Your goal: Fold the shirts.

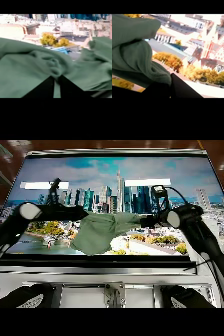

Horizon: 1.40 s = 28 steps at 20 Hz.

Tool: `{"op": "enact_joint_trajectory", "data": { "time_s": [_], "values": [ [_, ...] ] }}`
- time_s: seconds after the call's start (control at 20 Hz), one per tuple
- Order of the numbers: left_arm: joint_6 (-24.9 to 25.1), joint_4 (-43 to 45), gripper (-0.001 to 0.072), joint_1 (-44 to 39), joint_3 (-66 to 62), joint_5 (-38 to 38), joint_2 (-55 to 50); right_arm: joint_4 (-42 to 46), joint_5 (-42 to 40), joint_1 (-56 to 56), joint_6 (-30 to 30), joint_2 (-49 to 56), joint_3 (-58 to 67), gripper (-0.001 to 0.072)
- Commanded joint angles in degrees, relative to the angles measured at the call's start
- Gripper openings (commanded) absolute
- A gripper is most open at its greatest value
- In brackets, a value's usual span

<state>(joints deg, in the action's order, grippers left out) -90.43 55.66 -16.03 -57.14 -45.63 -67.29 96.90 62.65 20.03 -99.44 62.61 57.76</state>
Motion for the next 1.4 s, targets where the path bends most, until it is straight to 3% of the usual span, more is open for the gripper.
{"op": "enact_joint_trajectory", "data": {
  "time_s": [0.0, 0.05, 0.2, 0.3, 0.5, 0.6, 0.75, 0.9, 1.1, 1.15, 1.25, 1.3, 1.35],
  "values": [
    [-0.1, -11.9, 0.0536, -0.1, 0.2, -0.3, -13.4, 3.4, -7.9, 0.1, -5.9, 6.1, -0.7, 0.0063],
    [0.1, -11.8, 0.0698, 1.4, -0.6, -4.6, -14.6, 3.5, -7.8, 0.1, -5.9, 6.5, -0.7, 0.0063],
    [6.1, -11.7, 0.0701, 10.6, -3.0, -21.7, -11.8, 3.7, -7.5, 0.1, -5.8, 6.6, -0.7, 0.0063],
    [7.5, -9.2, 0.0701, 16.6, -2.4, -30.1, -5.5, 3.7, -7.1, 0.1, -5.8, 6.6, -0.7, 0.0062],
    [5.2, -2.5, 0.0702, 20.2, 9.3, -33.6, 8.3, 3.2, -7.0, 0.1, -5.9, 6.6, -0.7, 0.0063],
    [4.2, -6.0, 0.0702, 18.2, 19.2, -29.9, 11.8, 2.1, -7.1, 0.1, -5.9, 6.6, -0.7, 0.0063],
    [4.3, -15.3, 0.0701, 11.7, 30.1, -17.7, 10.9, 0.7, -7.1, 0.1, -5.9, 6.6, -0.7, 0.0063],
    [4.2, -21.8, 0.0698, 2.4, 32.7, -4.7, 7.9, 0.2, -6.7, 0.1, -5.9, 6.6, -0.7, 0.0063],
    [4.2, -26.4, 0.0697, -6.6, 32.4, 6.5, 0.1, 0.2, -6.1, 0.1, -5.9, 6.6, -0.7, 0.0064],
    [4.3, -27.4, 0.0673, -7.1, 32.4, 7.4, -1.7, 0.2, -5.9, 0.1, -5.9, 6.6, -0.7, 0.0069],
    [4.4, -27.6, 0.0239, -7.1, 32.4, 8.1, -3.3, 0.3, -5.8, 0.1, -5.9, 6.6, -0.7, 0.0069],
    [4.7, -27.6, 0.0188, -7.1, 32.4, 9.3, -3.2, 0.5, -5.8, 0.1, -5.9, 6.6, -0.7, 0.0069],
    [4.7, -27.6, 0.0188, -7.1, 32.3, 10.6, -3.1, 0.6, -5.9, 0.1, -5.9, 6.6, -0.7, 0.0069]
  ]
}}
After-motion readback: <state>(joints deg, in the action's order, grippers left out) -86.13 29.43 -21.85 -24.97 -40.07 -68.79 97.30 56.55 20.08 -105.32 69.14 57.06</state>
